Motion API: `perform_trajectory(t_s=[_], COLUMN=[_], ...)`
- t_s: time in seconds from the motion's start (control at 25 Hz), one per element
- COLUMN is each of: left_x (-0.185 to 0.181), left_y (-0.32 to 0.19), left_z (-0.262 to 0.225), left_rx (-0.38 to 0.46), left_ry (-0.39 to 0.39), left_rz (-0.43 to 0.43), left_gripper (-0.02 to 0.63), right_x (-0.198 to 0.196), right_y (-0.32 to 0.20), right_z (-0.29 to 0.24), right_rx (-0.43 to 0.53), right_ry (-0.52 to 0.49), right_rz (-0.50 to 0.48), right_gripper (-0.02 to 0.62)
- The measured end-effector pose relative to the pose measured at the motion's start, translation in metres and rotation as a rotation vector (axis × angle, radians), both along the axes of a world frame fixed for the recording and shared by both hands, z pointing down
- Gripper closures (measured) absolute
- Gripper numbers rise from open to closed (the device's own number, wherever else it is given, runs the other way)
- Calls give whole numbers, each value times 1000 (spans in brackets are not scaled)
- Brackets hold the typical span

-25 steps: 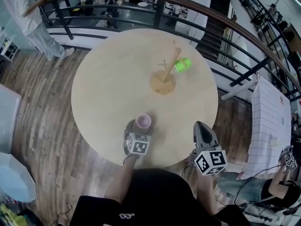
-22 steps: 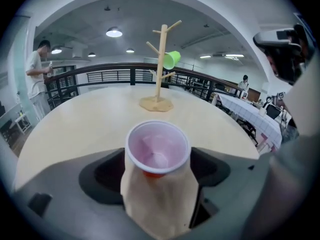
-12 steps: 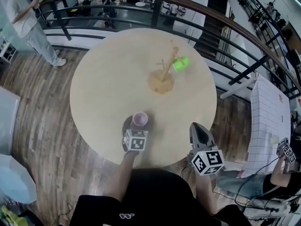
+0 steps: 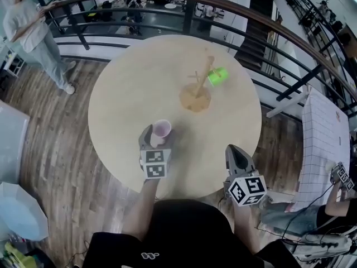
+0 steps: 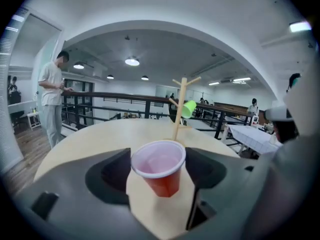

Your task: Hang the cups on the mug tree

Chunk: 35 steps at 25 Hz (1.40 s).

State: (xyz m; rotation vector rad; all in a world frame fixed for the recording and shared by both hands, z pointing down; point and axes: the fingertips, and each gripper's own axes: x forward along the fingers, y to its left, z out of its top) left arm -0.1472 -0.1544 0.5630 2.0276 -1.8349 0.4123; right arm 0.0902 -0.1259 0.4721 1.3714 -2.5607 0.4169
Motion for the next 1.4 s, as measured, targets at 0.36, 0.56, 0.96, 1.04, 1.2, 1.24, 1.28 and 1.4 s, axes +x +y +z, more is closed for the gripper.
perform_trajectory(t_s=[0.36, 0.56, 0.96, 1.04, 1.2, 1.24, 1.28, 1.4], left_x=[-11, -11, -20, -20, -15, -13, -13, -11], left_y=[-3, -3, -27, -36, -59, -65, -71, -88], left_z=[-61, -66, -83, -88, -100, -102, -104, -107], left_rx=[142, 152, 150, 153, 162, 161, 156, 146], left_ry=[-17, -40, -278, -344, -484, -522, -565, -692], left_rz=[-24, -29, 36, 49, 90, 100, 109, 125], left_gripper=[259, 259, 259, 259, 261, 261, 261, 261], right_x=[-6, -2, 0, 5, 17, 20, 22, 30], right_y=[-2, -4, 2, 2, 2, 2, 2, 4], right_z=[5, 8, 15, 16, 17, 17, 18, 19], right_rx=[-8, -15, -30, -33, -38, -38, -38, -40], right_ry=[-22, -26, -43, -47, -62, -65, -67, -70], right_rz=[-6, -9, -5, 3, 29, 35, 41, 58], right_gripper=[586, 586, 585, 586, 586, 585, 586, 586])
